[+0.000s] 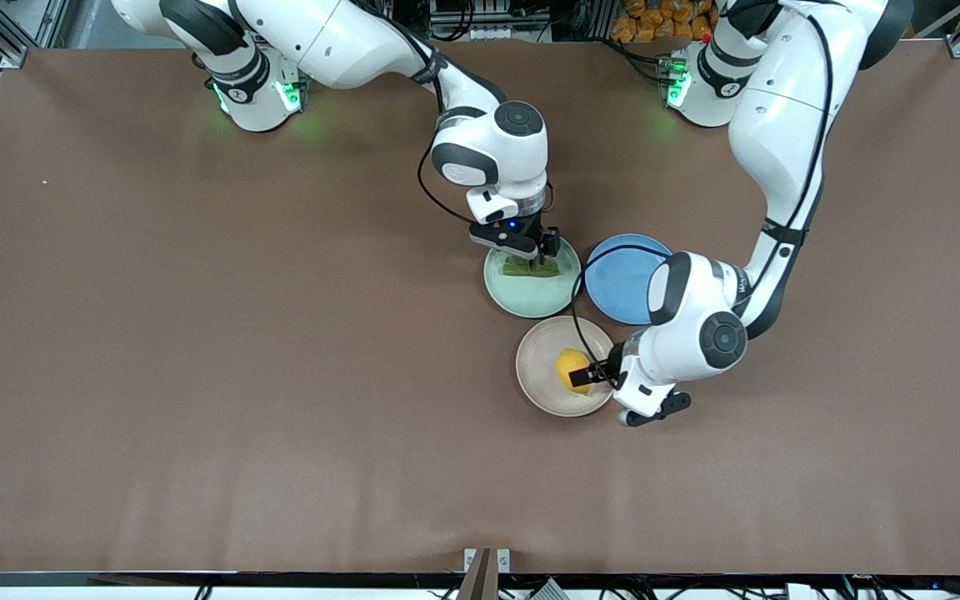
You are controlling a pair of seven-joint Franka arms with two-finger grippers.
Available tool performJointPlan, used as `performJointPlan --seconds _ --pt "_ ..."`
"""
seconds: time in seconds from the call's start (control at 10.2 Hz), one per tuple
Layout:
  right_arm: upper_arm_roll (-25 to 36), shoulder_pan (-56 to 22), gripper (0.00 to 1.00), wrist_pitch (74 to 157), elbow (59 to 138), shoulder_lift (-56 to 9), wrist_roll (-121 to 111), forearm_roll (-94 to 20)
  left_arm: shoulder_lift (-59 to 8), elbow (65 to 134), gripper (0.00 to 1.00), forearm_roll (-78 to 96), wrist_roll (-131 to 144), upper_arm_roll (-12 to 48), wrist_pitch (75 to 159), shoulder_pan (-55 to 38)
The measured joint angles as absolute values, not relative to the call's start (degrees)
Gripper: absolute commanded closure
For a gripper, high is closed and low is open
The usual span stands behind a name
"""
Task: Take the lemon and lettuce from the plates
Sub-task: 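Reach the left gripper to the lemon while the right gripper reaches the lettuce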
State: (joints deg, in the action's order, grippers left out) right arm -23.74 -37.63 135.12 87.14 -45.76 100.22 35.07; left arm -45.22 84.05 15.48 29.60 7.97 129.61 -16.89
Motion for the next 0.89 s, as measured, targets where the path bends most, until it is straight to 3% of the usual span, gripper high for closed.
performJointPlan --seconds 0.3,0.39,0.49,0.59,0.69,0.79,0.89 --pt "-23.73 -38.48 0.11 135.07 85.13 -49.5 104.77 42.41 -45.82 84.04 0.0 15.48 29.6 7.97 130.56 -18.01" --pt "-23.72 -38.52 0.32 135.1 84.87 -50.21 105.38 43.07 -46.02 84.04 0.0 15.48 29.6 7.97 131.2 -18.2" --pt "-23.72 -38.52 0.7 135.1 84.64 -50.44 105.44 43.17 -46.33 84.04 0.0 15.48 29.6 7.98 131.92 -18.49" --pt "-23.72 -38.53 0.93 135.1 84.5 -50.44 105.44 43.24 -46.72 84.04 0.0 15.48 29.61 7.98 132.71 -18.74" --pt "-23.73 -38.59 1.0 135.1 84.38 -50.44 105.44 43.34 -47.08 84.04 0.69 15.48 29.62 7.97 133.73 -18.97" --pt "-23.74 -38.65 1.0 135.08 84.23 -50.44 105.44 43.47 -47.39 84.04 1.0 15.48 29.68 7.94 135.38 -19.41" --pt "-23.75 -38.67 1.0 135.03 83.96 -50.44 105.43 43.66 -47.63 84.04 1.0 15.48 30.23 7.93 136.56 -20.0"
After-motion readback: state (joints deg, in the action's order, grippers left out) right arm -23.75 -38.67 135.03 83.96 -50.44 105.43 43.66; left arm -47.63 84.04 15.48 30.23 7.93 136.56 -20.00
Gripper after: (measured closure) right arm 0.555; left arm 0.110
